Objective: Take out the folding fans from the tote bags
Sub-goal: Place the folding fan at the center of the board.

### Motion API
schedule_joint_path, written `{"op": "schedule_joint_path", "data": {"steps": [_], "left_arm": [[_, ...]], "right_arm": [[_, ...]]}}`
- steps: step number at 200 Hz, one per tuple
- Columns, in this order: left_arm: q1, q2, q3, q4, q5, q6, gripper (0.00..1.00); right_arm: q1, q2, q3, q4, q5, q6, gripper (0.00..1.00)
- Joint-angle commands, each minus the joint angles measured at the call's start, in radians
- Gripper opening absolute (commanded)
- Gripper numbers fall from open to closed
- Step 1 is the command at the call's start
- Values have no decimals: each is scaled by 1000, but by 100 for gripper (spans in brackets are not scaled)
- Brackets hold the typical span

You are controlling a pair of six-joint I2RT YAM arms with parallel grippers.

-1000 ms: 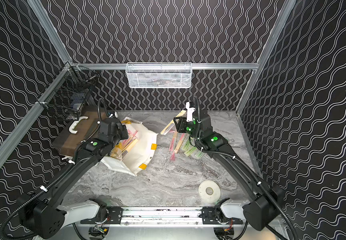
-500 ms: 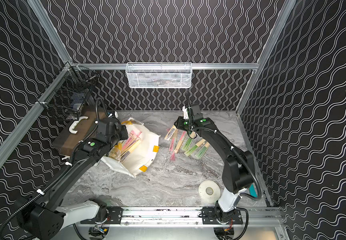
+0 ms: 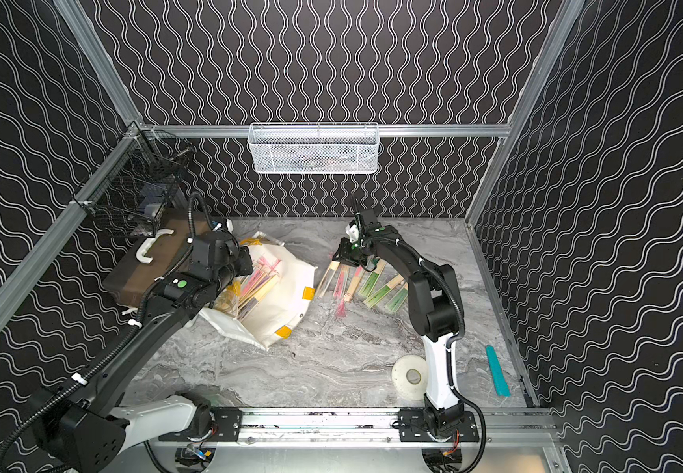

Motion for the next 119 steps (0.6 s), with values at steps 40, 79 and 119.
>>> {"op": "schedule_joint_path", "data": {"steps": [40,79,119], "left_arm": [[2,9,14,66,14,-5,0],[1,9,13,68,20,-11,0],[2,6,13,62,19,-10,0]], "right_arm": [[1,129,96,-48,-2,9,34],[2,194,146,-11,24,44,35],[12,216,158,48,12,84,35]]}}
